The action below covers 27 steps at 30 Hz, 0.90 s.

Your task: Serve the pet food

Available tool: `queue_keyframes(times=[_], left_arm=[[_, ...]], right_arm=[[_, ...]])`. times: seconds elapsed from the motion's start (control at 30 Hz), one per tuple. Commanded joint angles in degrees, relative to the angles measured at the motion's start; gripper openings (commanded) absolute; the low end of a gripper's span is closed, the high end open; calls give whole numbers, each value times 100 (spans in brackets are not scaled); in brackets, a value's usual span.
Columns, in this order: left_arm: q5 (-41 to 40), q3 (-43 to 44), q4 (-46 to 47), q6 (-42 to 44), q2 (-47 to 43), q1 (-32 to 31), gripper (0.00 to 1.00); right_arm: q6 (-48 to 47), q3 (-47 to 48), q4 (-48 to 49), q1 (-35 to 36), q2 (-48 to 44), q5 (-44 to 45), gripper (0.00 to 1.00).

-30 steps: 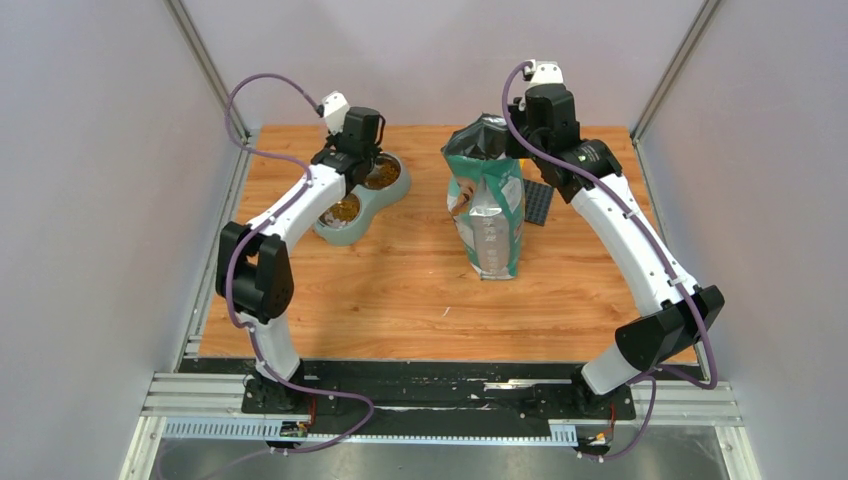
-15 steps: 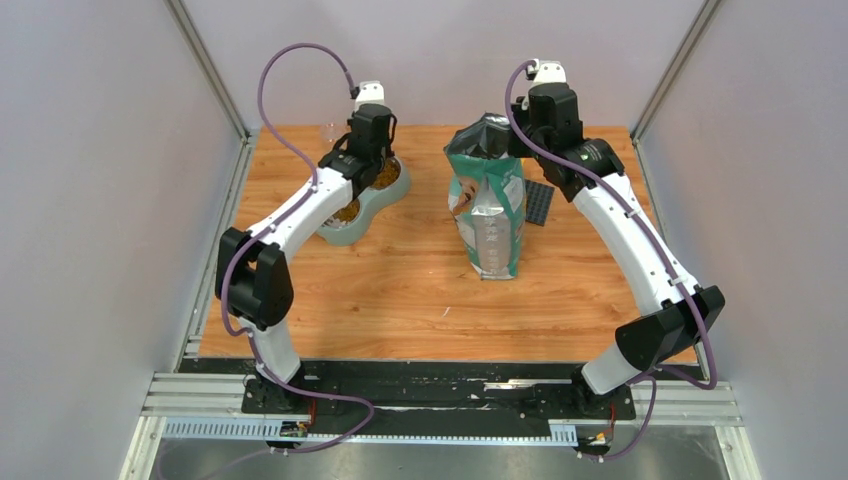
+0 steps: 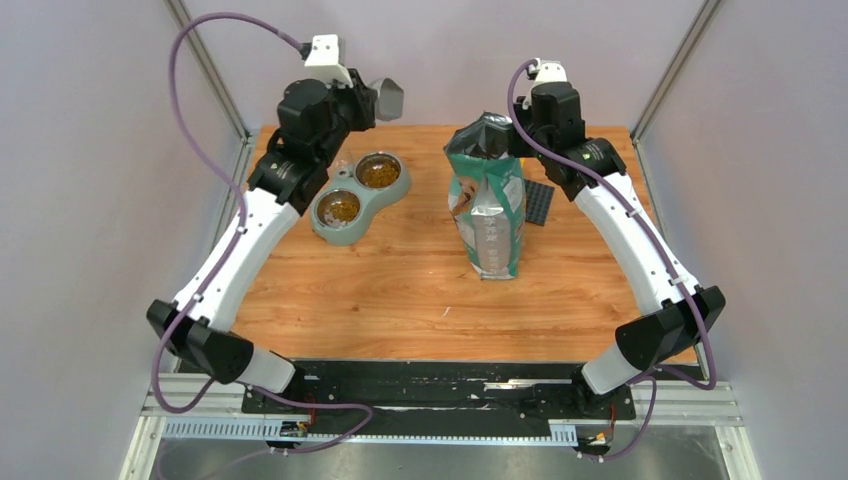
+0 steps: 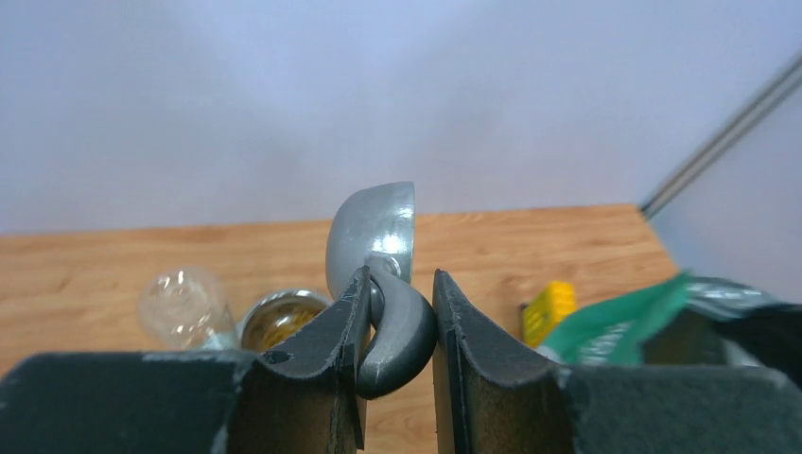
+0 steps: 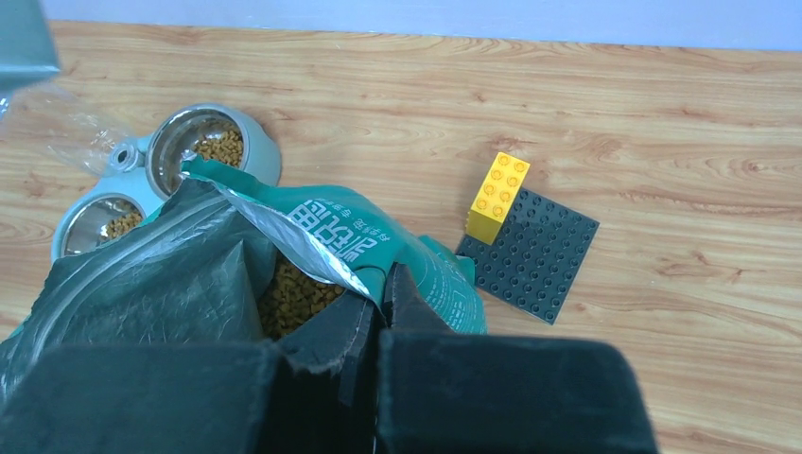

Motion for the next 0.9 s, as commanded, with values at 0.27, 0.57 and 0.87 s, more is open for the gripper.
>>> queue_keyframes(times=[0.27,0.57,0.87], left_arm=[[3184,446,835,-14,-819,9,0],[3852,358,583,-388,-560,9,0],[4490,514,12,-440,-104,13,0]], right_arm=[[180,119,642,-138,-267,-18,0],[246,-5,635,-142,-415,-25,0],[308,-94,640,-142,-491,-10,0]])
